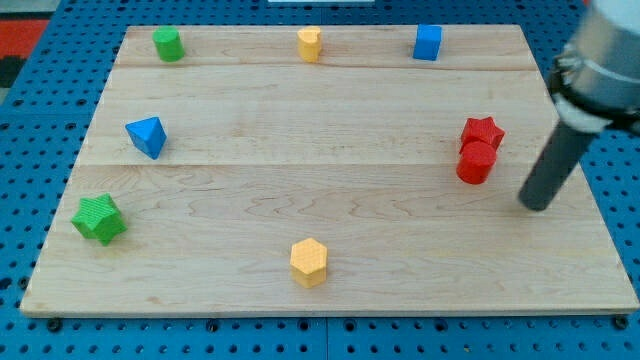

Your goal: Nudge the yellow heart slightly down

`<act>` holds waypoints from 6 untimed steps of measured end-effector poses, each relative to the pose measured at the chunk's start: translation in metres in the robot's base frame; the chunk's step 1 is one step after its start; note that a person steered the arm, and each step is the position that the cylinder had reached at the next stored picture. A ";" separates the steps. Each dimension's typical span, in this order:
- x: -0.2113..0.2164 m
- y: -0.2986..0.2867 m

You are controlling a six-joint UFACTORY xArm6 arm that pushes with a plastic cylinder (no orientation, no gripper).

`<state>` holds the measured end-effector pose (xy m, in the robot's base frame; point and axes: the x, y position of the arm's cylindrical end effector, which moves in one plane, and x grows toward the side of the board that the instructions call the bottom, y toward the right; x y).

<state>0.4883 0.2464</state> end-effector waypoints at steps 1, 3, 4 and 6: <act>-0.076 0.019; -0.212 -0.040; -0.282 -0.055; -0.294 -0.224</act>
